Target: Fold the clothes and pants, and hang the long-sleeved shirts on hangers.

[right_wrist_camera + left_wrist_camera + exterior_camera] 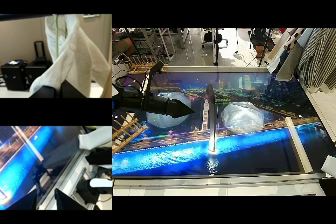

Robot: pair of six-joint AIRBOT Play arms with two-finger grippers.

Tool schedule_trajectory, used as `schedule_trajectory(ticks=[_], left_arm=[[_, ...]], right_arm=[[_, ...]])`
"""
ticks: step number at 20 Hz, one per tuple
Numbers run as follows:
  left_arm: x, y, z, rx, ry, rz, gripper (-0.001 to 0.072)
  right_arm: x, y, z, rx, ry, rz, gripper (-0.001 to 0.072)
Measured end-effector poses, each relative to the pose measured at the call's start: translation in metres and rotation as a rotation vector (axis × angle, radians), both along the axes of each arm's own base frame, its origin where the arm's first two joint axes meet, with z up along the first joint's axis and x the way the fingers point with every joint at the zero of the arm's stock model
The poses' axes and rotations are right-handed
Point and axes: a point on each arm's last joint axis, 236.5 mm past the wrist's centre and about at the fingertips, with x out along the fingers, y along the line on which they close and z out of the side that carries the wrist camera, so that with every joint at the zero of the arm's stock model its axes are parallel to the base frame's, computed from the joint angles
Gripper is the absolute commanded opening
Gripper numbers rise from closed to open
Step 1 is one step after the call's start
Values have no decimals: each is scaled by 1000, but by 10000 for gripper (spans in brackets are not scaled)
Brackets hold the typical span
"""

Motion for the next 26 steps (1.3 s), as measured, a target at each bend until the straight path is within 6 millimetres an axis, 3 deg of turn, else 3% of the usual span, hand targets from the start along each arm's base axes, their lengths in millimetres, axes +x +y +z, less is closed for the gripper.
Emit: schedule_trajectory(ticks=[4, 5, 6, 7, 9, 11, 14, 15, 17, 19, 20, 22, 24, 26], left_arm=[[0, 0, 0, 0, 0, -1, 228], [-1, 0, 0, 1, 1, -2, 231], [-1, 0, 0, 1, 2, -3, 248], [-1, 0, 0, 1, 3, -3, 250], [-2, 0, 0, 1, 4, -6, 250], [-2, 0, 0, 1, 4, -6, 248], [-1, 2, -3, 18, 5, 0, 228], [0, 7, -9, 53, 7, 15, 227], [5, 34, -34, 218, 30, 98, 226], [13, 90, -61, 466, 68, 278, 229], [16, 125, -66, 590, 75, 396, 229], [19, 199, -56, 799, 40, 649, 229], [14, 246, -34, 902, -11, 830, 229], [9, 270, -19, 944, -42, 937, 229]], right_arm=[[-16, -23, -28, 85, 14, -53, 37], [-18, -25, -32, 96, 15, -58, 163], [-18, -24, -34, 107, 12, -58, 435], [-18, -21, -34, 117, 1, -50, 602], [-15, -7, -33, 144, -26, -19, 616], [-2, 22, -16, 125, -54, 59, 616], [45, 99, 15, 87, -95, 323, 616], [69, 133, 23, 76, -91, 457, 616], [127, 218, 19, 108, -36, 814, 615], [170, 307, -13, 214, 70, 1172, 608], [181, 347, -35, 280, 139, 1327, 536], [191, 415, -87, 430, 298, 1582, 320], [193, 463, -140, 566, 466, 1740, 37], [197, 485, -192, 642, 631, 1769, 33]])
